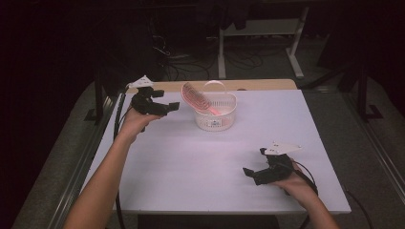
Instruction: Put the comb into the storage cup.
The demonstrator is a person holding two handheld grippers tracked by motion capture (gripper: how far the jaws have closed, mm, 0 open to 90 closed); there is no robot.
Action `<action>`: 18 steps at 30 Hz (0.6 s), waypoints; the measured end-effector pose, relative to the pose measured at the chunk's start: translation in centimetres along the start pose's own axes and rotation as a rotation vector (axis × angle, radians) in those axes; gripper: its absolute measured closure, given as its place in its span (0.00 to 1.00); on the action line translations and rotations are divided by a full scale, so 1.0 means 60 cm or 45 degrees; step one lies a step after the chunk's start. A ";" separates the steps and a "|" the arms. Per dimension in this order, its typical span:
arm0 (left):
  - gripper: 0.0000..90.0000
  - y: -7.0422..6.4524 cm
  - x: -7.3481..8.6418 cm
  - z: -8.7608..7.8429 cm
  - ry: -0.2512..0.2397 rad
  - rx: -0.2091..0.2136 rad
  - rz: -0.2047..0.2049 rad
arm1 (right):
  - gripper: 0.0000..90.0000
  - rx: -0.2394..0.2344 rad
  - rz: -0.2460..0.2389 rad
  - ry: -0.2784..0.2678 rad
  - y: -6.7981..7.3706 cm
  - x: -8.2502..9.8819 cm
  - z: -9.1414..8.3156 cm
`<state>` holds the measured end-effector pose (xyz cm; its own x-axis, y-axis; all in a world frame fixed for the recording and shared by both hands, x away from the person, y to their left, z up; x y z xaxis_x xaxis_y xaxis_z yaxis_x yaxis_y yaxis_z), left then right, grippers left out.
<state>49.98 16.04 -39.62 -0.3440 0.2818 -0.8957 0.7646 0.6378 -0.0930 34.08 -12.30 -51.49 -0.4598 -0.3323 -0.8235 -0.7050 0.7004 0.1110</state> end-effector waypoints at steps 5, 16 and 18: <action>0.03 -0.015 0.019 -0.013 0.001 0.020 0.011 | 0.00 0.005 0.007 0.002 -0.001 0.001 -0.001; 0.00 -0.062 0.069 -0.035 0.038 0.099 0.029 | 0.00 0.020 0.017 -0.009 -0.006 -0.001 -0.005; 0.00 -0.069 0.076 -0.038 0.037 0.104 0.034 | 0.00 0.019 0.015 -0.007 -0.006 -0.001 -0.005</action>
Point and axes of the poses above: each handheld gripper's, and its own axes: z roughly forward along the jaws, x roughly out of its underside, y roughly to its left, the point moved 10 cm from there along z, roughly forward along the jaws, and after that the axes turned 1 degree about z, right-handed, at the moved point
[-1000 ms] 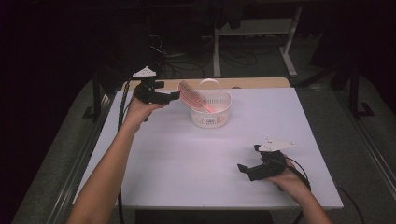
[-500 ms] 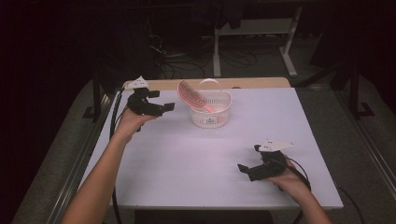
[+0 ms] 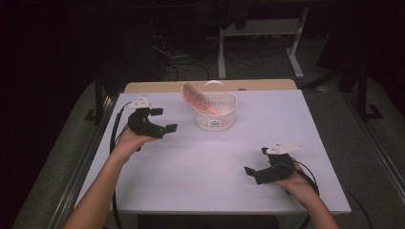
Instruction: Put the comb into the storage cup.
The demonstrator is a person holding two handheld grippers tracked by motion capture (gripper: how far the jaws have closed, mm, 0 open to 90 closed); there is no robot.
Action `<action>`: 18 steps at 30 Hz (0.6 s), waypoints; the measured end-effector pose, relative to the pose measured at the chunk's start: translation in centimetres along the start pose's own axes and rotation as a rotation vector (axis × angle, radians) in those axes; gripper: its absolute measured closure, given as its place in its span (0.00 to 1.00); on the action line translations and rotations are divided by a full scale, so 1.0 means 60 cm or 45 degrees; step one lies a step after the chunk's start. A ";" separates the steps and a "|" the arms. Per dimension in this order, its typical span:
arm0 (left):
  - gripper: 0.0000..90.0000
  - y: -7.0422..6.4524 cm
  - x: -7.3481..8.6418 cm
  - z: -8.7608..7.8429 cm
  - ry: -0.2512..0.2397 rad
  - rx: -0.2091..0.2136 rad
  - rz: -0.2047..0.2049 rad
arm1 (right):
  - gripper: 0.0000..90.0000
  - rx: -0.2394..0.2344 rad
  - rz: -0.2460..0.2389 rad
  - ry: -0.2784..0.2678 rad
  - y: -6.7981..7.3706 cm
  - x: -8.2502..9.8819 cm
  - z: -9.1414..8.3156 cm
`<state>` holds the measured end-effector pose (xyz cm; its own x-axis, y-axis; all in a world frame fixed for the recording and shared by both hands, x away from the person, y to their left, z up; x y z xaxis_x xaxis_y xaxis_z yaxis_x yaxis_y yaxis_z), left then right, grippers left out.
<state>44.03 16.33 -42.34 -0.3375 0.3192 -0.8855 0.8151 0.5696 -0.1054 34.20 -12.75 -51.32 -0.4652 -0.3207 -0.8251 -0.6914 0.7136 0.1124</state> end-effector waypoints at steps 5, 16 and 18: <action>0.00 -0.013 0.014 -0.006 -0.005 -0.003 0.011 | 0.00 0.001 0.000 -0.003 0.000 0.000 0.000; 0.00 -0.037 0.053 -0.020 -0.001 0.008 0.021 | 0.00 0.000 -0.002 -0.004 0.001 0.000 -0.001; 0.00 -0.042 0.060 -0.025 -0.009 0.016 0.019 | 0.00 0.000 -0.002 -0.006 0.000 0.000 -0.001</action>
Point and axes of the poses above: each handheld gripper's, and its own axes: z roughly forward along the jaws, x roughly out of its underside, y roughly to its left, the point moved 10 cm from there along z, roughly forward along the jaws, and after that the axes turned 1 degree about z, right-handed, at the moved point
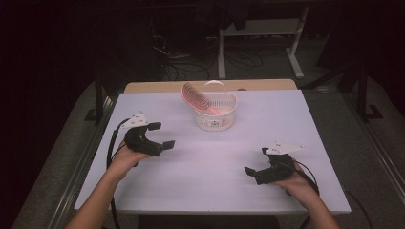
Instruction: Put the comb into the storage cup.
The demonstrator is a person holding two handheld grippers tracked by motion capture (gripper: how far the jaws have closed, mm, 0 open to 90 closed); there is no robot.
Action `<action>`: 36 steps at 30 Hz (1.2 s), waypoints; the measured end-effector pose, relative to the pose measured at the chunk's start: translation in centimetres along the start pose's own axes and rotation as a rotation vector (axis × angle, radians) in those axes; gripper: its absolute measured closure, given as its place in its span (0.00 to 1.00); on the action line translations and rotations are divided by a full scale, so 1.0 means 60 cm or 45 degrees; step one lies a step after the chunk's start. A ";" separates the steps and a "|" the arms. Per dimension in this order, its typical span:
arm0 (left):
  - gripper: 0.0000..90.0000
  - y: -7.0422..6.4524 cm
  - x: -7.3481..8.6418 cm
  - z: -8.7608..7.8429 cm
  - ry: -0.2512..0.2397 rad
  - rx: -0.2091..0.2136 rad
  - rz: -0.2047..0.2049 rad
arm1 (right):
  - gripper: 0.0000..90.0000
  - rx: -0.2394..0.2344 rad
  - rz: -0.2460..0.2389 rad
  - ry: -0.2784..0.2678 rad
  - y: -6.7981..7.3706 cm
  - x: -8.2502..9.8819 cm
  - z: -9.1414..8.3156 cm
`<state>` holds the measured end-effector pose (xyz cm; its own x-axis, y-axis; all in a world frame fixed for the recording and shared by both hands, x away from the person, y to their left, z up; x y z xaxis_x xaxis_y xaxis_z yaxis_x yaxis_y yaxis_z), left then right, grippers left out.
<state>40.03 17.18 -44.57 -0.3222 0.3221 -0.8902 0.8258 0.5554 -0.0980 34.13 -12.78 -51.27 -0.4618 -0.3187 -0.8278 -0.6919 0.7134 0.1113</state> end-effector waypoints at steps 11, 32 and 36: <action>0.00 -0.016 0.040 -0.021 0.000 0.008 0.020 | 0.00 -0.002 0.002 0.001 0.001 0.001 0.000; 0.00 -0.042 0.104 -0.034 0.043 0.024 0.043 | 0.00 0.003 0.000 0.003 -0.001 0.003 0.000; 0.00 -0.041 0.105 -0.034 0.048 0.024 0.043 | 0.00 0.005 -0.002 0.004 -0.001 0.003 0.000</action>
Point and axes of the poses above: each handheld gripper's, and its own axes: z roughly forward along the jaws, x roughly out of its underside, y roughly to its left, the point moved 10 cm from there along z, roughly forward along the jaws, and after that the axes turned 1 degree about z, right-handed, at the moved point
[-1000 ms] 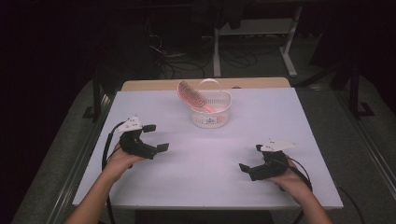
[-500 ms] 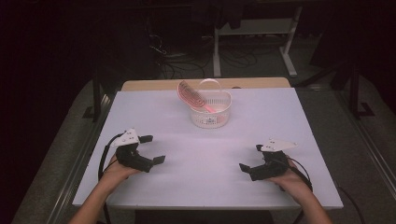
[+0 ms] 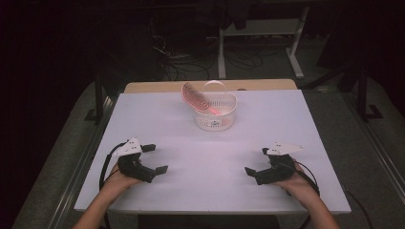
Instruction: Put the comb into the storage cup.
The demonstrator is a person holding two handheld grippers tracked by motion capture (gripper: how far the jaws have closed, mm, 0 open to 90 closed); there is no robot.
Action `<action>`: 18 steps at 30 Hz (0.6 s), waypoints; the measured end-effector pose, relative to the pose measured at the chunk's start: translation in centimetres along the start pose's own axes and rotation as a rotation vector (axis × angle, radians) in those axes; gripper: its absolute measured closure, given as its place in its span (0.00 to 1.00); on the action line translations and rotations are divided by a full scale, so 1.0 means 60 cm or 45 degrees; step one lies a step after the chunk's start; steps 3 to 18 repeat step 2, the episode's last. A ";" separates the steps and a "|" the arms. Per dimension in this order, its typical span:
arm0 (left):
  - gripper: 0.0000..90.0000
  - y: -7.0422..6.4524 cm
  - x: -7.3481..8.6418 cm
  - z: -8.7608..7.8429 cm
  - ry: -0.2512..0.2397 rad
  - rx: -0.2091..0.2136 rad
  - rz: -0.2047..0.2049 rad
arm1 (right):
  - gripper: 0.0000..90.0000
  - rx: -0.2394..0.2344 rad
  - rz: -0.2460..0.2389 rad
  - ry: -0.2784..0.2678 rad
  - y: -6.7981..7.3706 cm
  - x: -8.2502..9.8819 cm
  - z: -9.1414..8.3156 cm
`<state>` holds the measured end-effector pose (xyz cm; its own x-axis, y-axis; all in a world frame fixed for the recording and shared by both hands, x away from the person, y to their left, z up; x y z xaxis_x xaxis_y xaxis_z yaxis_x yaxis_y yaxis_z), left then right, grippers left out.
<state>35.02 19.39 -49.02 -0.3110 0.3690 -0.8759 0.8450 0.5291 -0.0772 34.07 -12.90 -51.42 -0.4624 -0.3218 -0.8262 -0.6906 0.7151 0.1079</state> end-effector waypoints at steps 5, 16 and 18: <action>0.00 0.000 0.001 0.000 0.004 0.001 -0.002 | 0.00 0.001 0.001 0.001 0.000 0.000 0.000; 0.00 0.000 0.001 0.000 0.004 0.001 -0.002 | 0.00 0.001 0.001 0.001 0.000 0.000 0.000; 0.00 0.000 0.001 0.000 0.004 0.001 -0.002 | 0.00 0.001 0.001 0.001 0.000 0.000 0.000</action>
Point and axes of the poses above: each handheld gripper's, and its own axes: z roughly forward along the jaws, x roughly out of its underside, y roughly to its left, the point moved 10 cm from there along z, roughly forward along the jaws, and after that the axes turned 1 degree about z, right-handed, at the moved point
